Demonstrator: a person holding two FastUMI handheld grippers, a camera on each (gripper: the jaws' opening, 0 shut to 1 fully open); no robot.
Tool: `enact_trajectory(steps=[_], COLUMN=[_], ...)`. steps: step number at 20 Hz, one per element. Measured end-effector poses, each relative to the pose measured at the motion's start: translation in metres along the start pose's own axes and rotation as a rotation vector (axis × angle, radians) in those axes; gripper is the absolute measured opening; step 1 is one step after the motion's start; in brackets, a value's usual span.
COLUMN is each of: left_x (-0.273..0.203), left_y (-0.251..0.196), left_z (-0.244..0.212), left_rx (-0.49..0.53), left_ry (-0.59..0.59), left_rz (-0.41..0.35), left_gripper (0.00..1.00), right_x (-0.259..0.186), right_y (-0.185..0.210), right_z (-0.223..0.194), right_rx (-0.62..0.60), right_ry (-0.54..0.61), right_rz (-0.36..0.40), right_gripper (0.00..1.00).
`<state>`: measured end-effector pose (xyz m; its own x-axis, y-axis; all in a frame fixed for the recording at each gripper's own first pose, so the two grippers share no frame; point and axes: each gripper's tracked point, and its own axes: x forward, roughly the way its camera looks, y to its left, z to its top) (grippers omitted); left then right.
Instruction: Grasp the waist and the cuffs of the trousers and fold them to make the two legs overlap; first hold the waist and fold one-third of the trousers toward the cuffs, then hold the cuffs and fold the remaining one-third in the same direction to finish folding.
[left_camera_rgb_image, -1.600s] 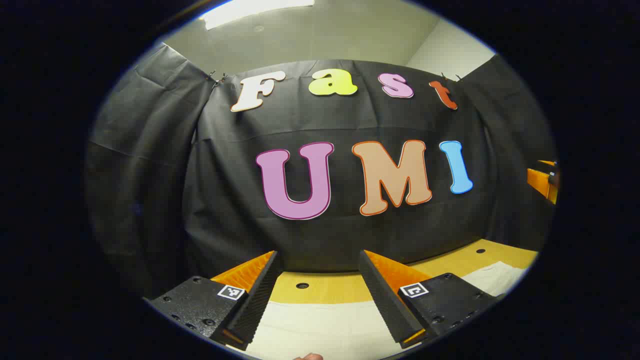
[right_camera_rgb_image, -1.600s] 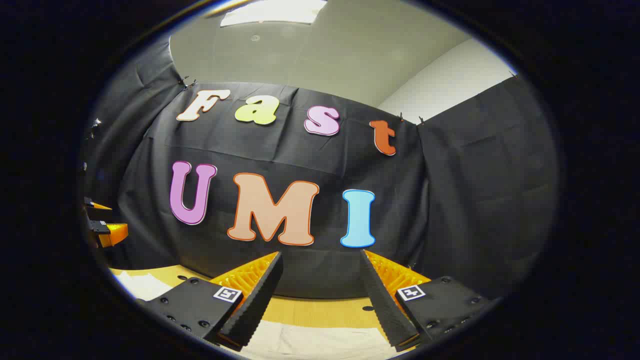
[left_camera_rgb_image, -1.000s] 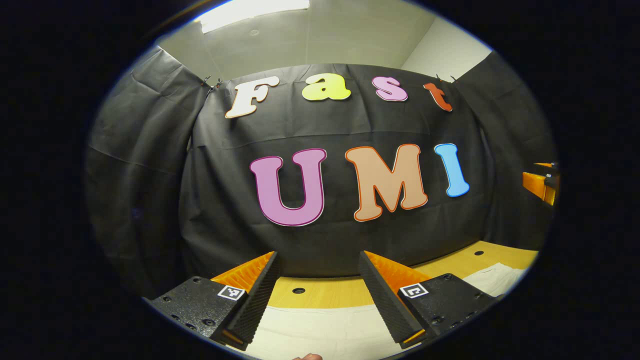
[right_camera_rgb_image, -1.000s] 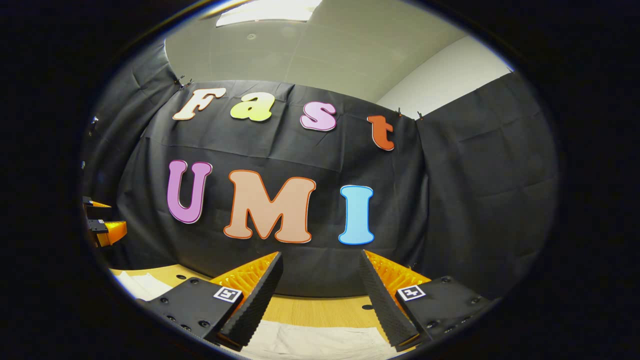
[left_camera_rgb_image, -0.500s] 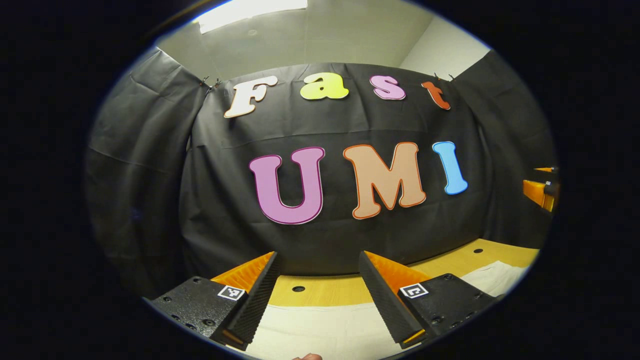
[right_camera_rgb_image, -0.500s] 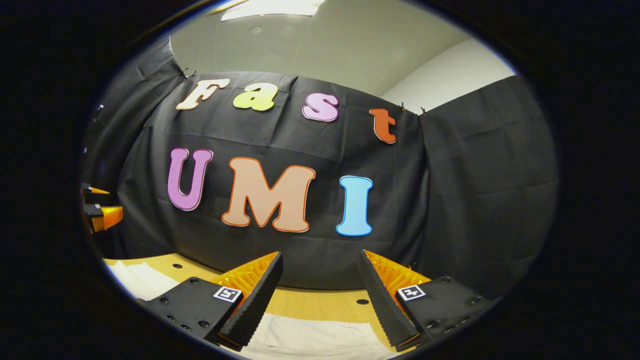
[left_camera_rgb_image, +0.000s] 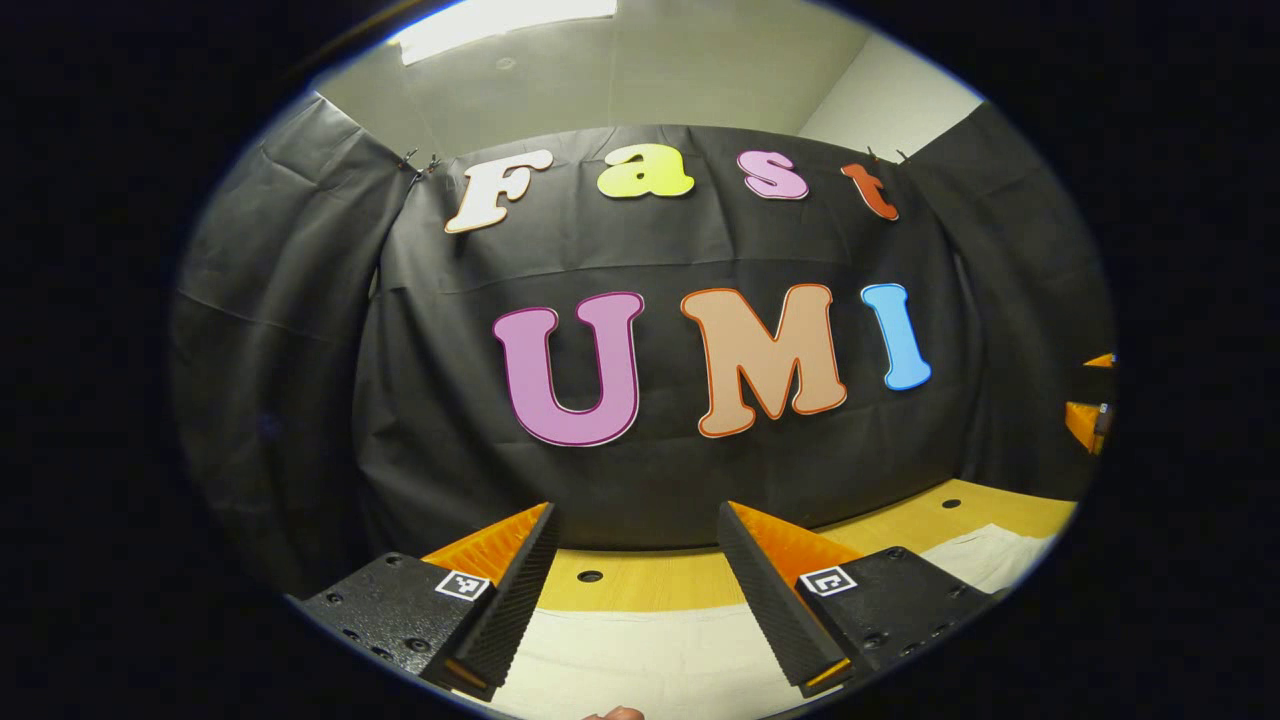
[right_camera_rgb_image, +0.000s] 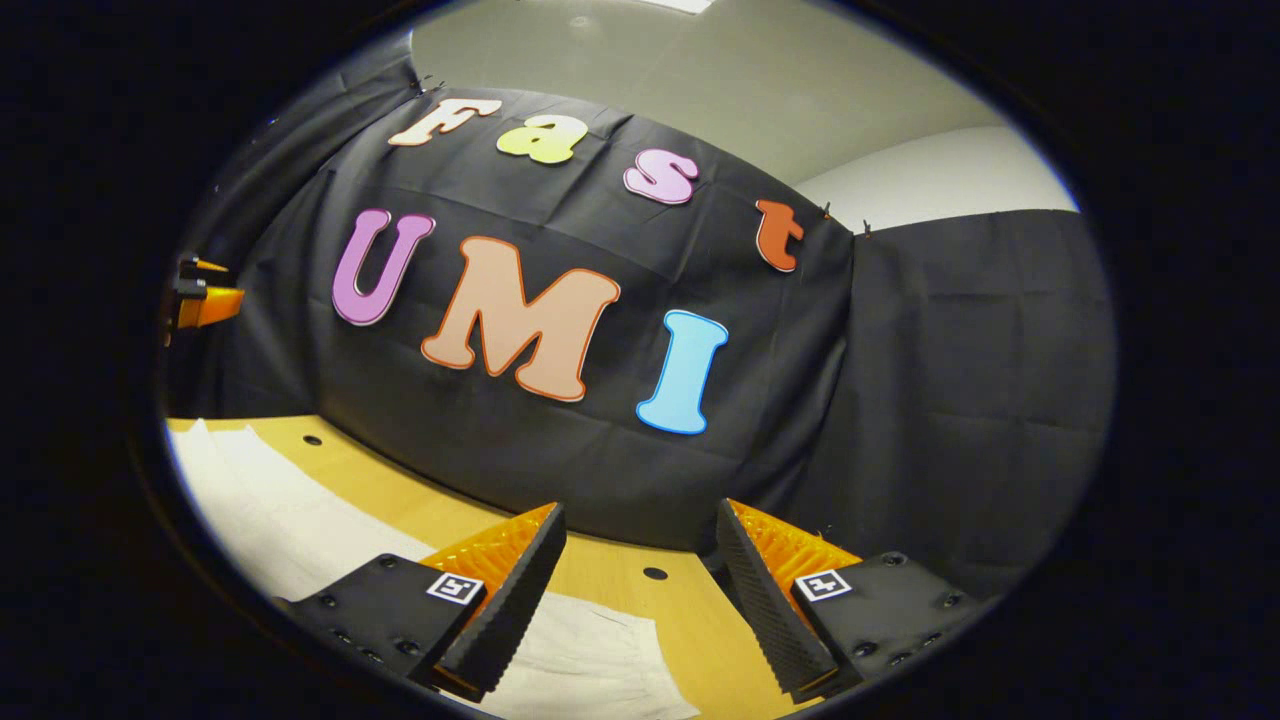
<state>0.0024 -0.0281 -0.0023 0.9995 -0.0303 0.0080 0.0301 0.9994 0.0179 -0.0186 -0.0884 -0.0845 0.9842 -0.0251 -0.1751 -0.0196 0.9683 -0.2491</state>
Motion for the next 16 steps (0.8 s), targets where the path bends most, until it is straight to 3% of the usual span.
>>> enact_trajectory(steps=[9, 11, 16], left_x=[-0.006, -0.009, -0.021], left_y=[0.003, 0.009, 0.033], left_z=[-0.013, -0.024, -0.062], left_rx=[0.077, 0.158, 0.46], left_ry=[0.03, 0.05, 0.12], left_rz=[-0.007, -0.02, -0.092], left_gripper=[0.96, 0.99, 0.95], right_x=[-0.006, -0.006, -0.004], right_y=[-0.015, -0.015, -0.008], right_z=[-0.031, -0.032, -0.029], right_rx=[-0.052, -0.038, -0.03], right_ry=[0.052, 0.057, 0.044], right_rz=[0.004, 0.005, 0.022], right_gripper=[0.97, 0.97, 0.99])
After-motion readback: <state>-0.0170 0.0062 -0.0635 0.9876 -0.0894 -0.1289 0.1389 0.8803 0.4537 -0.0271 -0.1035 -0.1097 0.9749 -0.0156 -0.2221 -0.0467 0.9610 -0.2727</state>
